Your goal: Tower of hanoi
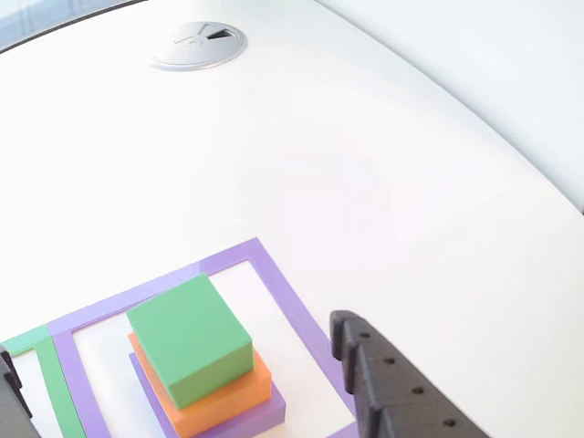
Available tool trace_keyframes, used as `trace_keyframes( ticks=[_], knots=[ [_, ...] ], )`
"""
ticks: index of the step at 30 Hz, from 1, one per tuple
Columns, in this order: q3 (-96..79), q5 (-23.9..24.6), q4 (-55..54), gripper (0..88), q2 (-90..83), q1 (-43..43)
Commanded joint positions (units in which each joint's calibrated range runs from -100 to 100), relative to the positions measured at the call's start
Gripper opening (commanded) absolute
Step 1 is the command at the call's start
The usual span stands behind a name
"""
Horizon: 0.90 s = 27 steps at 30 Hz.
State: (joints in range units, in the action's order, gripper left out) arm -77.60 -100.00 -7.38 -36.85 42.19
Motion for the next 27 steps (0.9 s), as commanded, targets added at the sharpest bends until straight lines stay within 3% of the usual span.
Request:
trace_keyframes(
  ticks=[1,14,27],
  knots=[
    [0.2,0.0,-9.1,43.7,5.0,-0.5],
    [0.3,0.0,-30.6,43.9,23.6,-1.6],
    [1.6,0.0,-39.5,43.5,33.3,-3.0]
  ],
)
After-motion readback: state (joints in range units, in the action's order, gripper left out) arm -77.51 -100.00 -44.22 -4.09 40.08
